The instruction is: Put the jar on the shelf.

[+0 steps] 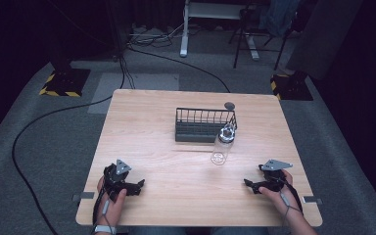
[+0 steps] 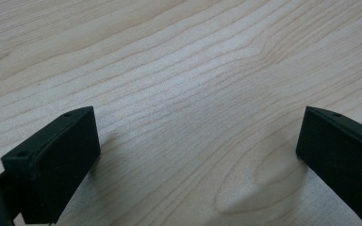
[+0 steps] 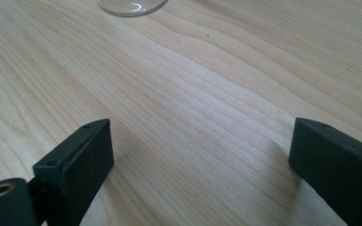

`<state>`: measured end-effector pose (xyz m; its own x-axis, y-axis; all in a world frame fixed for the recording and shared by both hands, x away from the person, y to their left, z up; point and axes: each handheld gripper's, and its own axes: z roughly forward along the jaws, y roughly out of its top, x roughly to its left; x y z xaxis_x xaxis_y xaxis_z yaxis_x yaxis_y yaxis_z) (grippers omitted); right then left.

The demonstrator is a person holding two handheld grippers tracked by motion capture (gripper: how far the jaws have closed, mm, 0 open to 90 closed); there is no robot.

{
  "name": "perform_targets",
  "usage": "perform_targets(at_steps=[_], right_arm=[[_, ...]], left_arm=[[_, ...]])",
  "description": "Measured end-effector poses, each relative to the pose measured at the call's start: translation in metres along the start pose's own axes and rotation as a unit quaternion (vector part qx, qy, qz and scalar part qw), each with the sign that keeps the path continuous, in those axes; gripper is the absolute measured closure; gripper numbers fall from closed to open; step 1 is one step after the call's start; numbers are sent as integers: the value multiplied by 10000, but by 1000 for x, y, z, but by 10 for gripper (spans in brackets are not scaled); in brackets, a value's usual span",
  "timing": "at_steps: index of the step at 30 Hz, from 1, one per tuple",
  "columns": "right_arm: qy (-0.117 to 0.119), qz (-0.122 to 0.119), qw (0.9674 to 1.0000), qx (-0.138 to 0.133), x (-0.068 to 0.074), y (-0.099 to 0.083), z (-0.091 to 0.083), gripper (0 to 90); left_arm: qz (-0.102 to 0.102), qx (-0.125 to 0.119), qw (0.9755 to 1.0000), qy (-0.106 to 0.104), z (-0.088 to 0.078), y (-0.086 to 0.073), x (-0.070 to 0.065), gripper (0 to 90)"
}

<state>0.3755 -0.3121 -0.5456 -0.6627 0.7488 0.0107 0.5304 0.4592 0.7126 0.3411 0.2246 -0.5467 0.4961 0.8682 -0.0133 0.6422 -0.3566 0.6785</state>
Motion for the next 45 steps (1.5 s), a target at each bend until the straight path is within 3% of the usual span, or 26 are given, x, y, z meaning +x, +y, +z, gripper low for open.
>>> perform_targets(at_steps=[3, 21, 45], right_arm=[[-25, 66, 9999, -76, 0, 2, -4, 55], [-61, -154, 9976, -665, 5, 38, -35, 58], [86, -283, 9917, -1255, 17, 72, -47, 58]], left_arm=[[-1, 0, 10000, 0, 0, 0, 0, 2], [-1, 0, 10000, 0, 0, 0, 0, 2], [0, 0, 10000, 0, 0, 0, 0, 2]])
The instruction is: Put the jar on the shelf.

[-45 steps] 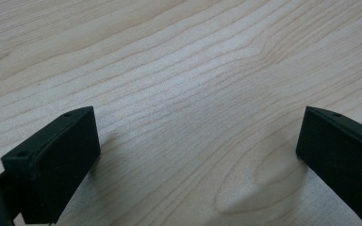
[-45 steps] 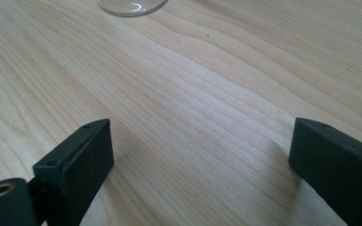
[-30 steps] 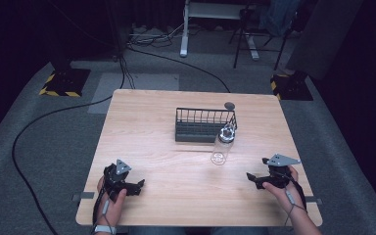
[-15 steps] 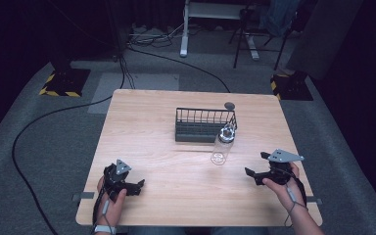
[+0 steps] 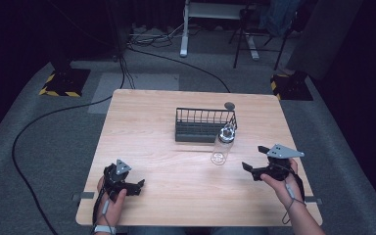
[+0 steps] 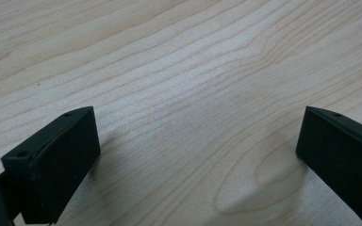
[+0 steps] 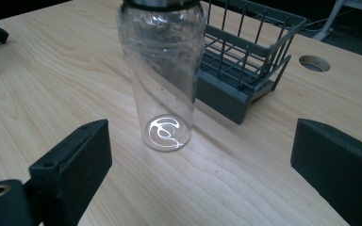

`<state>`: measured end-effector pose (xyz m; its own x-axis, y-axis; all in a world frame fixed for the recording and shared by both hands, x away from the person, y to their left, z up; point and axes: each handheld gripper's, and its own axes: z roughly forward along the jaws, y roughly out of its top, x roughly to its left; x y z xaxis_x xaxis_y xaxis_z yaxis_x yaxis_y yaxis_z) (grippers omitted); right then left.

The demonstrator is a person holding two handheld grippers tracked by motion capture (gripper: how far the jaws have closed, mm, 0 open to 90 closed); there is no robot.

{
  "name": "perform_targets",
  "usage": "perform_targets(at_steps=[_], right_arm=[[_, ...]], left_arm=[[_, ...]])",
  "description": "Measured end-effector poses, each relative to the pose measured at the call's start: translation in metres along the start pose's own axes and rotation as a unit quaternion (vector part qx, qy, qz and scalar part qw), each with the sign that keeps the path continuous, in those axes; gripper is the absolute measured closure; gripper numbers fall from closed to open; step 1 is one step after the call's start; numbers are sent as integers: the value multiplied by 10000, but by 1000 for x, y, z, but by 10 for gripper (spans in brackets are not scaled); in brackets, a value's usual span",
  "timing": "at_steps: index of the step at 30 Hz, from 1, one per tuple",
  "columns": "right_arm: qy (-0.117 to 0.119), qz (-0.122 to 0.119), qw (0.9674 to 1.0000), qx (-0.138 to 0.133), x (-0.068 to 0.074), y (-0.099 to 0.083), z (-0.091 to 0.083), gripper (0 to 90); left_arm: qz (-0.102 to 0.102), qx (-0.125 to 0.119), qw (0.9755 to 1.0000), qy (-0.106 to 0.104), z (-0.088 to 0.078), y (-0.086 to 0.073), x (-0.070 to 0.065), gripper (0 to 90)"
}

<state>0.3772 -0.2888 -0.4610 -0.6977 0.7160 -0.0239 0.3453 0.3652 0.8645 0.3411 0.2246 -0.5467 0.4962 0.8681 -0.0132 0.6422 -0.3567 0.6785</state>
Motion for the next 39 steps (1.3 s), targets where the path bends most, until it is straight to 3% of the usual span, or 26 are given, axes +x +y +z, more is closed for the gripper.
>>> perform_targets(at_steps=[23, 39], right_arm=[[92, -152, 9998, -123, 5, 27, 11, 64], [188, -226, 9995, -132, 8, 40, 28, 67]], left_arm=[[0, 0, 10000, 0, 0, 0, 0, 2], [-1, 0, 10000, 0, 0, 0, 0, 2]])
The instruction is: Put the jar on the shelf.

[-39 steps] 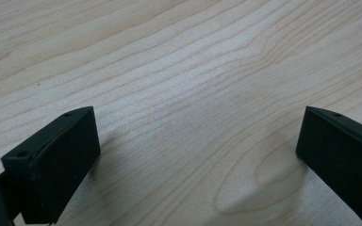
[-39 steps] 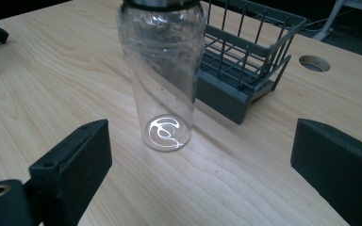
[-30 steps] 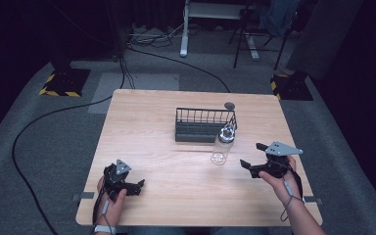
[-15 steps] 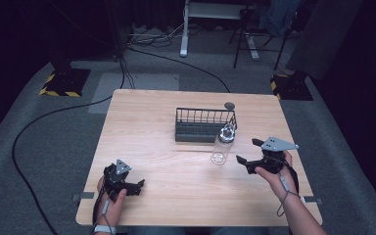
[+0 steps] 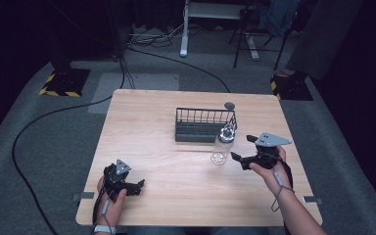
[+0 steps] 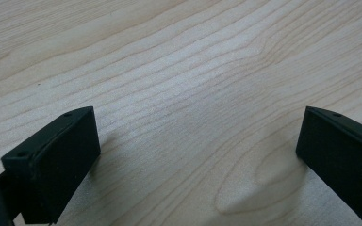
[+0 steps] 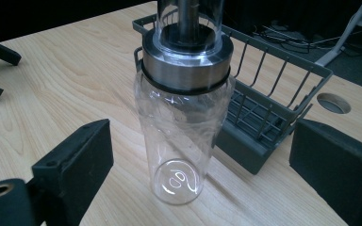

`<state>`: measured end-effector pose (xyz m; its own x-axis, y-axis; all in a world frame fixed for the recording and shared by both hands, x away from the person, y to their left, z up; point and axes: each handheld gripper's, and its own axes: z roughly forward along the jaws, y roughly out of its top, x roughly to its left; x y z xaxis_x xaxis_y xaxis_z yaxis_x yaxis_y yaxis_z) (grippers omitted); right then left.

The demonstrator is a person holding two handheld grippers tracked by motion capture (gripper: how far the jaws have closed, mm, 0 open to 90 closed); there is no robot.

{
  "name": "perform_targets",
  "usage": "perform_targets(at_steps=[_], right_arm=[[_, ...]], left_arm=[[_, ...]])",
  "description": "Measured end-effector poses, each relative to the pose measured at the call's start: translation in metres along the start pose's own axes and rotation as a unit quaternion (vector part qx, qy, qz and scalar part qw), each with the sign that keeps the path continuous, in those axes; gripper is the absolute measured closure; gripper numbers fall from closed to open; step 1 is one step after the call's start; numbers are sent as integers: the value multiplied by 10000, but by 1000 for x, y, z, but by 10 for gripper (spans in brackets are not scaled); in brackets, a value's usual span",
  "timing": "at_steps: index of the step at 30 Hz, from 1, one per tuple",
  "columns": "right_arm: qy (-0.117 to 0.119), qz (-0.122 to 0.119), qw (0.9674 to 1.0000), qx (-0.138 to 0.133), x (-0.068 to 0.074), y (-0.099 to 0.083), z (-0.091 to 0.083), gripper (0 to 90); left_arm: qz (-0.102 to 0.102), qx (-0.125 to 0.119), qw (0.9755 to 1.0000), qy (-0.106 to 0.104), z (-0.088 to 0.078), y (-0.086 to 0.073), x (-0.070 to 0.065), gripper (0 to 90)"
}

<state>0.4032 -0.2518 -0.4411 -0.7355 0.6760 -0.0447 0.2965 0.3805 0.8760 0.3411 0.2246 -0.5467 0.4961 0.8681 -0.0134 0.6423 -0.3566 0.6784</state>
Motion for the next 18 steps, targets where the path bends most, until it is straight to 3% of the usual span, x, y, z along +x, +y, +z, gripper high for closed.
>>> perform_targets(at_steps=[18], right_arm=[[125, 13, 9999, -39, 4, 9, 25, 85]], left_arm=[[0, 0, 10000, 0, 0, 0, 0, 2]])
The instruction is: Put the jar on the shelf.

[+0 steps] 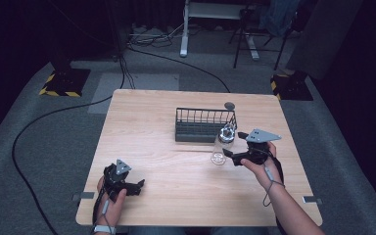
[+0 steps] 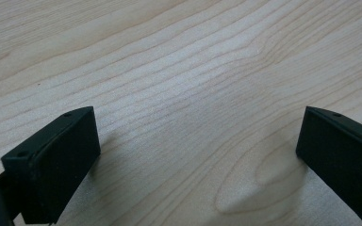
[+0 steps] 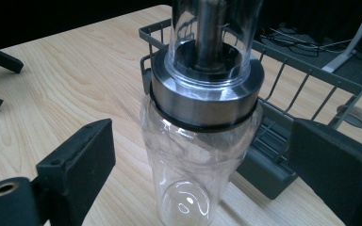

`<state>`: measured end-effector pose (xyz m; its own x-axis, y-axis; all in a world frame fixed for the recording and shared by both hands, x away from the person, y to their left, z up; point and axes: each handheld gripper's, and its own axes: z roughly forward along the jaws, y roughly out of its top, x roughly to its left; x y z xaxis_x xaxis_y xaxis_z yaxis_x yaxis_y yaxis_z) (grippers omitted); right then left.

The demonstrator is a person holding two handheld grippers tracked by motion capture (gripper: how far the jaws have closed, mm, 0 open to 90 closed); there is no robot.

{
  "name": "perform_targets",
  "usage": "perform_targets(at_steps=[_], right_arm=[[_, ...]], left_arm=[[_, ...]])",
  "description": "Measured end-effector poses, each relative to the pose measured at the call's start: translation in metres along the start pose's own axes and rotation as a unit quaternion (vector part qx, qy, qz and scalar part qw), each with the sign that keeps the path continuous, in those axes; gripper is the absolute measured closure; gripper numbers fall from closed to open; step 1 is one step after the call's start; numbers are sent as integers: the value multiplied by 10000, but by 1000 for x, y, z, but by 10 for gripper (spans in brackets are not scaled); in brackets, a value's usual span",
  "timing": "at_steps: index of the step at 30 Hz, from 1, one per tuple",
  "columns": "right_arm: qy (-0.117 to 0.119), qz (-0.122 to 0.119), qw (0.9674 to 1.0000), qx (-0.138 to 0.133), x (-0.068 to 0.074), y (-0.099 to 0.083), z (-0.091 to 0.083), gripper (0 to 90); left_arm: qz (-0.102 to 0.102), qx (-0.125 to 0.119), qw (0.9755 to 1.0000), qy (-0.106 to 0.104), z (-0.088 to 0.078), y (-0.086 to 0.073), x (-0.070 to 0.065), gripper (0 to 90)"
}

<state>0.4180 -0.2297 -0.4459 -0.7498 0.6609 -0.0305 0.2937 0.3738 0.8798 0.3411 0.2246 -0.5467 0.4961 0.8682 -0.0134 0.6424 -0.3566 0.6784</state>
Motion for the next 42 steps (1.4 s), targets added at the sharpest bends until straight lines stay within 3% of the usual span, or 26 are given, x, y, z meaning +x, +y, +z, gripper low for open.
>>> perform_targets(at_steps=[19, 23, 34, 42], right_arm=[[81, 65, 9999, 82, -2, -4, 30, 173], [104, 46, 9999, 99, -3, -4, 34, 255], [78, -249, 9995, 162, 2, 2, 31, 282], [124, -296, 9995, 15, 4, 19, 19, 283]], left_arm=[[0, 0, 10000, 0, 0, 0, 0, 2], [-1, -1, 10000, 0, 0, 0, 0, 2], [-3, 0, 10000, 0, 0, 0, 0, 2], [-4, -1, 10000, 0, 0, 0, 0, 2]])
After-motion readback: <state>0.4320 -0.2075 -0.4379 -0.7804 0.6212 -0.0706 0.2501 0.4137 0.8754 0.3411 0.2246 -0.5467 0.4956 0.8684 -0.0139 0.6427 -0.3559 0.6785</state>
